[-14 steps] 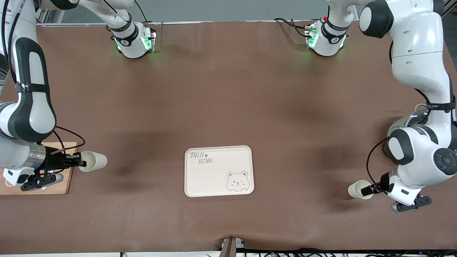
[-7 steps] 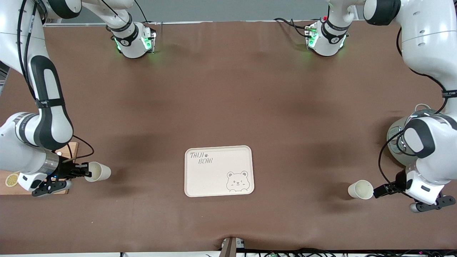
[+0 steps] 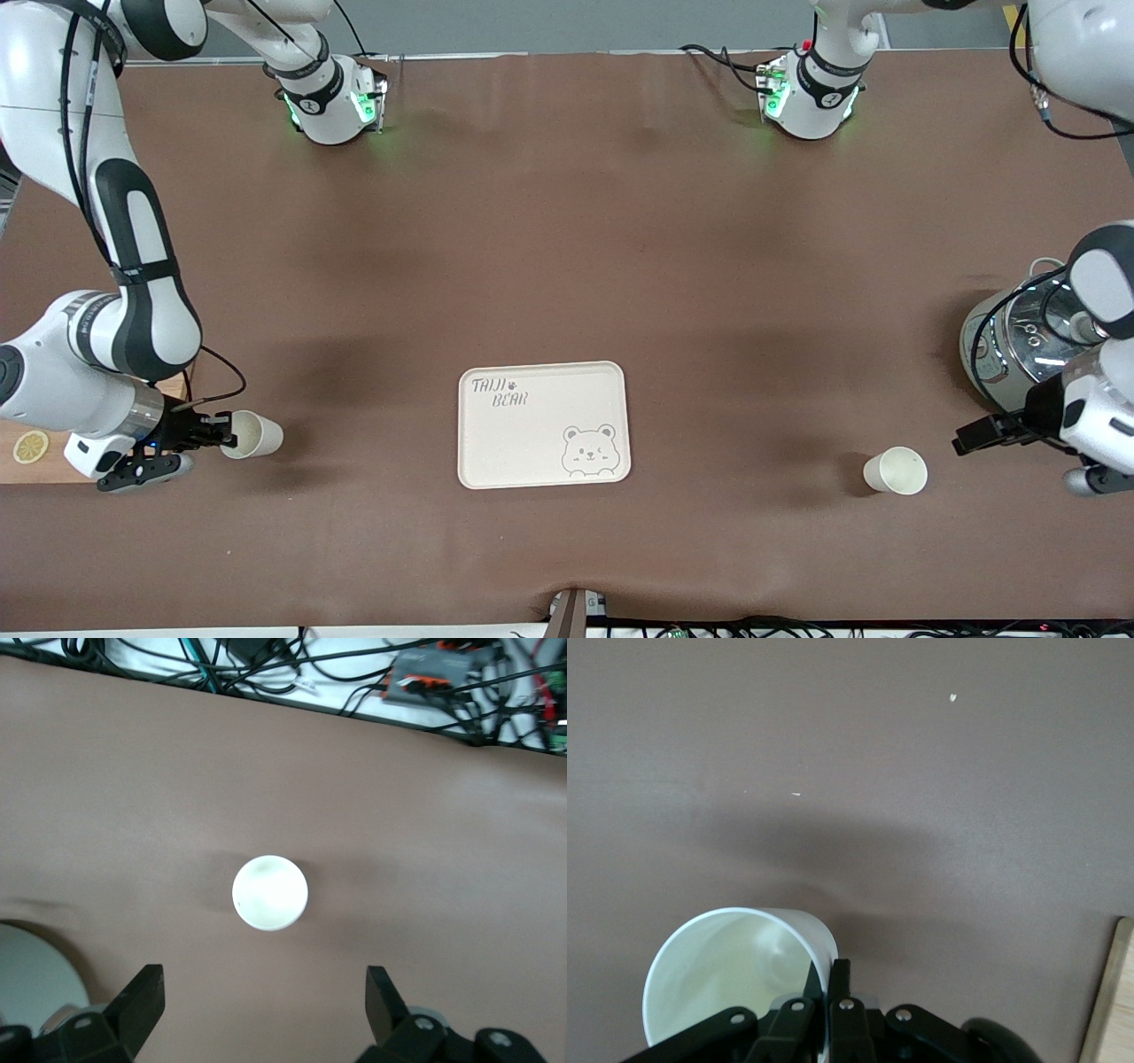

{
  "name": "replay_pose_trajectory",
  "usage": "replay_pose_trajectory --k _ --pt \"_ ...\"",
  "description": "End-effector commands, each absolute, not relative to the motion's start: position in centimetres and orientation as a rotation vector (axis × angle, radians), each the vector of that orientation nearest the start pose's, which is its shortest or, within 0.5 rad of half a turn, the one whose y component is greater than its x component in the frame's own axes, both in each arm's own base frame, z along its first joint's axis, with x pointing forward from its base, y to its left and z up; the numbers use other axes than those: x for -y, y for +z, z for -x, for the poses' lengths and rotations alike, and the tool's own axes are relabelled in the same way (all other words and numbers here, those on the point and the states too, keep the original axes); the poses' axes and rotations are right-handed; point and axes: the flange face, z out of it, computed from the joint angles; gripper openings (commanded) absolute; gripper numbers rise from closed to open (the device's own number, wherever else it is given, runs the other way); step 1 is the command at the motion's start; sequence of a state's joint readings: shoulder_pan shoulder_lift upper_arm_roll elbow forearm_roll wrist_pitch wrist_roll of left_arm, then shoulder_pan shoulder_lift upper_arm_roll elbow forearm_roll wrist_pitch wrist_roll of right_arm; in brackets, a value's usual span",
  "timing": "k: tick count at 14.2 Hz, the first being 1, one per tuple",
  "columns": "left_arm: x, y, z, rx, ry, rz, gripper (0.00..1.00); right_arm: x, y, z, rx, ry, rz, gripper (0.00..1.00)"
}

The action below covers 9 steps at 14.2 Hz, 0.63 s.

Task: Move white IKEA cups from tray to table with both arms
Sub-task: 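Open the left gripper and raise it away from the placed cup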

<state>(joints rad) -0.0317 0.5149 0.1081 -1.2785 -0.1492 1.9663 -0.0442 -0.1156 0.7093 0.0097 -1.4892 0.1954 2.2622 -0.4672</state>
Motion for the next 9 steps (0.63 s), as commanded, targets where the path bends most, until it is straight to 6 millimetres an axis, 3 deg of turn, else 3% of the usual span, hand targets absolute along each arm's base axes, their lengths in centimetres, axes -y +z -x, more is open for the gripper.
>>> replay_pose_trajectory --k 1,9 --pt "-2.3 51.2 -70.2 0.198 -0.258 3.228 1.00 7.2 24.5 -72.0 0.372 -0.187 2.974 0.00" --pt "-2.2 58.6 -65.3 0.139 -0.151 3.214 1.00 7.1 22.5 -72.2 0.367 -0.208 2.982 0.00"
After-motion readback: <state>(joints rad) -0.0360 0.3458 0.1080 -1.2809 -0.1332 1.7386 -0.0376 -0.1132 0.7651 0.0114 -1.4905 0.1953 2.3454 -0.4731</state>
